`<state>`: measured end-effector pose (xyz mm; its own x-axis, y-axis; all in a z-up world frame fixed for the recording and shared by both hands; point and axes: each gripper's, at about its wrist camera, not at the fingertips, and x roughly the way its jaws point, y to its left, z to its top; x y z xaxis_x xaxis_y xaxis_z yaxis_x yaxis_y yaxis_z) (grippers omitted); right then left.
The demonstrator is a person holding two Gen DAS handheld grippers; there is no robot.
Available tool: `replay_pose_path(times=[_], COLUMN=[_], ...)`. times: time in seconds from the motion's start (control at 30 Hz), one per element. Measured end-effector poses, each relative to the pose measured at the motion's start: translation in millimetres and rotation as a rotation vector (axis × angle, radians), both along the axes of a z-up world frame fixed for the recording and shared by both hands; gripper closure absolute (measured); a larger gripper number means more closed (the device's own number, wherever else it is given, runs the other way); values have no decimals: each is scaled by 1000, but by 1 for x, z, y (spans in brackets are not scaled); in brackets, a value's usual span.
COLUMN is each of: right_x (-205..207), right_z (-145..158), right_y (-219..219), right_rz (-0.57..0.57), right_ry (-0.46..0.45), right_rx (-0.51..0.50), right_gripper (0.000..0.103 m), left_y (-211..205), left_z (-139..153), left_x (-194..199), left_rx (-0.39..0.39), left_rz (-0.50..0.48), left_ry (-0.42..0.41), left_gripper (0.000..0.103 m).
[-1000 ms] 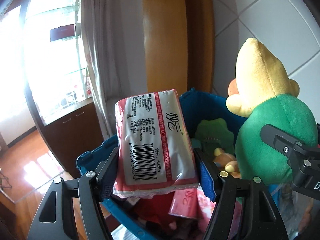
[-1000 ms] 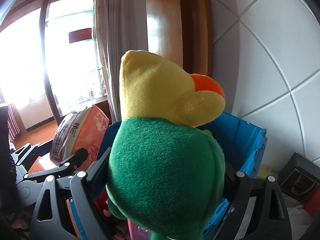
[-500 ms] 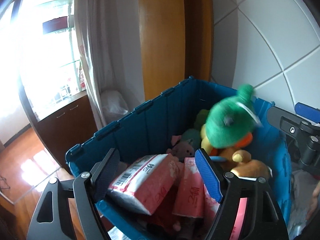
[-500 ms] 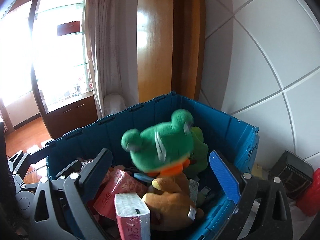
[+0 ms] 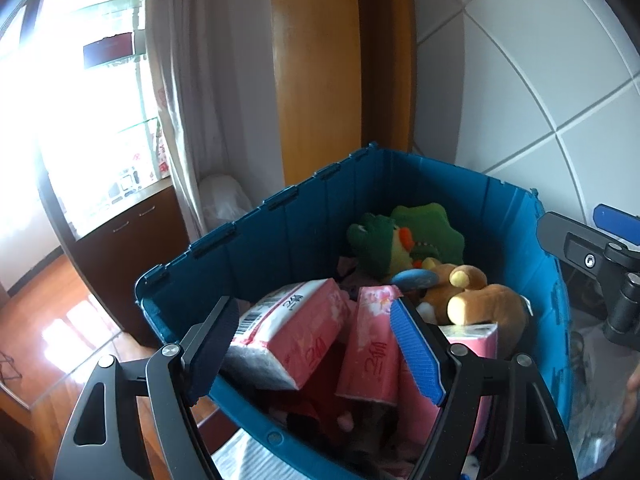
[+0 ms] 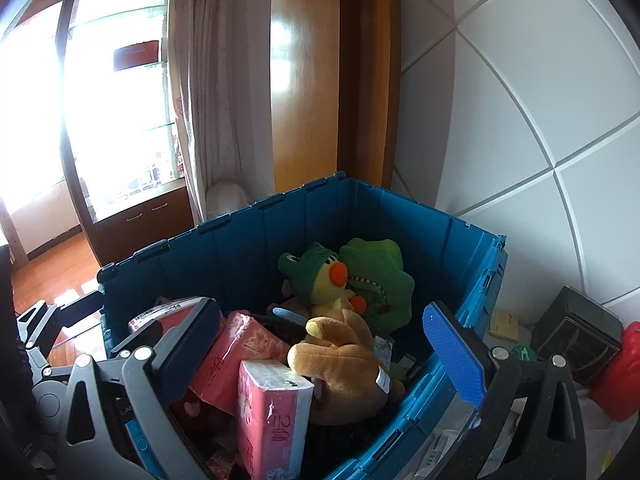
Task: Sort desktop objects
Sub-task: 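Move both tools back over the bed toward the gauze pack and tape roll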
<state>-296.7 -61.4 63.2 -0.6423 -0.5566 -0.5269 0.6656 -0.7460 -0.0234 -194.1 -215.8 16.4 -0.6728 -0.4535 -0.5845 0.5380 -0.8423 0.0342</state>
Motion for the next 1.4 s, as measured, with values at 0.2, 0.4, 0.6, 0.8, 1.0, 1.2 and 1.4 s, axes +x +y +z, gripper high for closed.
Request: replay_pose_path(times=[0.2,0.4,0.6,0.8,1.0,1.2,1.4], right_x=[14,22,30,29,15,-11,-39], right_z=[-4,-8,-17,-18,-29,-63,-130], right_y=[6,22,63,147,248,337,381], right_rz=[-5,-27,-79,-184,-319,-406,-452], right_ry=[0,-5,-12,8,-5,-85,-218], right_rx=[4,-10,-28,-38,-31,13,47], right_gripper=[0,0,0,0,0,0,0], left_y=[8,22,59,129,227,315,351], left_z=[-2,-6,-1,12,9,-33,-112], left_x=[11,17,16,4,-20,-63,-107], left_rx=[4,15,-32,-60,-59,-13,32], left_rz=[-17,-45,-76,-180,-329,-434,-436], left_ry=[2,14,41,85,88,7,-157], left_gripper=[25,25,25,25,24,24,24])
